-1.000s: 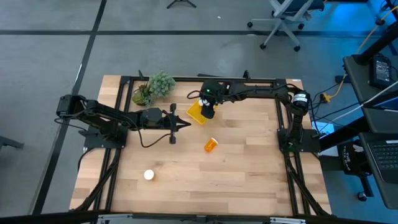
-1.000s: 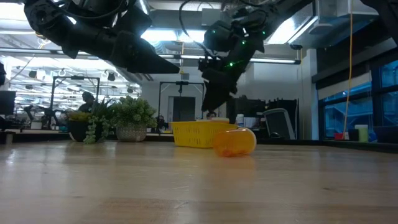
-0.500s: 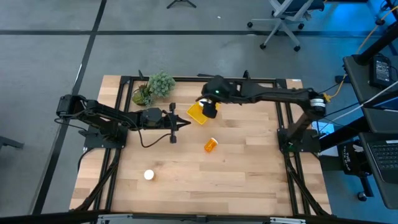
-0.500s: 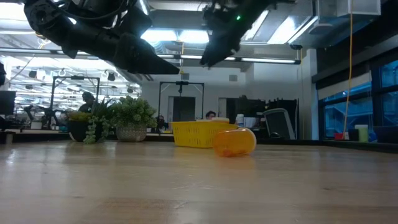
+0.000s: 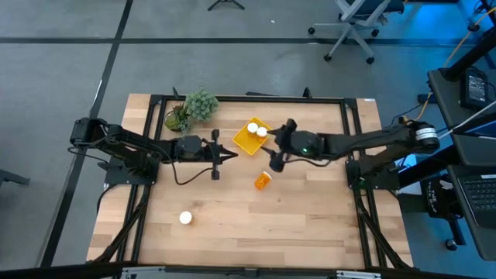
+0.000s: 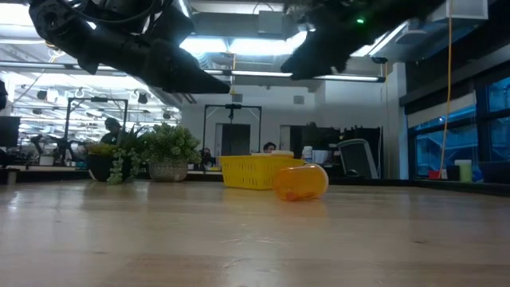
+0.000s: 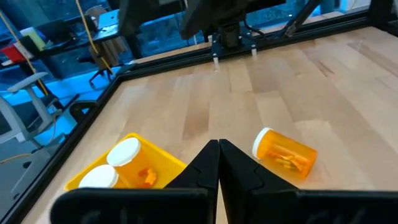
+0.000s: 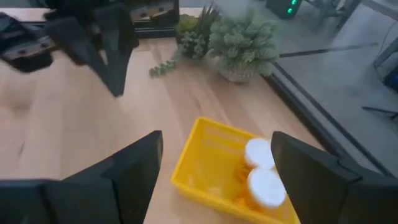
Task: Pick and place pill bottles into a basket
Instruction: Put the orange pill bottle into the yellow bin
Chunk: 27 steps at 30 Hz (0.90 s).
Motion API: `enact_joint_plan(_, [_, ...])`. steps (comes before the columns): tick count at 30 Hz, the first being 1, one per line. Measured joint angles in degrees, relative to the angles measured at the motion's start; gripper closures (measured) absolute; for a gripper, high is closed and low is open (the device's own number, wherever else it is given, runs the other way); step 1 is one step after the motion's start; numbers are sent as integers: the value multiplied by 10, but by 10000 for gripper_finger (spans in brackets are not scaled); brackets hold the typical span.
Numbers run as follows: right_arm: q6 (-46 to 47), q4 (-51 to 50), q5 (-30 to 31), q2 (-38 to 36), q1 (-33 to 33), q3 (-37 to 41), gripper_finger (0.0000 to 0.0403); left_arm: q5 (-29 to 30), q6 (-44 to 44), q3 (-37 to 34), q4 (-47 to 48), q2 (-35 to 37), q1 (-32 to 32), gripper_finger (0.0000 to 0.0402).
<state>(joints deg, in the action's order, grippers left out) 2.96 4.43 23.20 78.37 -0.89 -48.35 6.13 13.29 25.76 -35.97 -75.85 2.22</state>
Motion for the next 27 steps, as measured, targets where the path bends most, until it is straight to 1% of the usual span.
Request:
enact_joint_plan(3, [27, 23, 3, -28, -10, 45, 101, 0, 3, 0, -1, 0, -8, 400])
enact_joint_plan(7, [65, 21, 4, -49, -13, 91, 101, 2, 6, 1, 2, 0, -24, 398])
enact_joint_plan(9, [74, 24, 5, -51, -12, 106, 101, 2, 7, 10, 18, 0, -35, 399])
enact_joint_plan(11, [73, 35, 4, -51, -12, 118, 103, 3, 6, 25, 53, 0, -48, 400])
enact_joint_plan(14, [70, 50, 2, -51, -13, 133, 121, 13, -7, 54, 149, 0, -71, 399])
enact_joint_plan(17, [51, 62, -4, -51, -13, 140, 152, 33, -40, 86, 253, 0, -95, 400])
enact_joint_plan(19, [35, 69, -13, -51, -13, 141, 177, 52, -64, 106, 316, 0, -113, 400])
enact_joint_plan(22, [14, 82, -28, -51, -17, 141, 215, 97, -91, 143, 412, 0, -140, 399])
enact_joint_plan(24, [2, 82, -30, -51, -20, 141, 239, 125, -130, 173, 495, 0, -158, 399])
enact_joint_plan(27, [-3, 82, -30, -50, -24, 141, 271, 123, -204, 218, 615, 0, -189, 400])
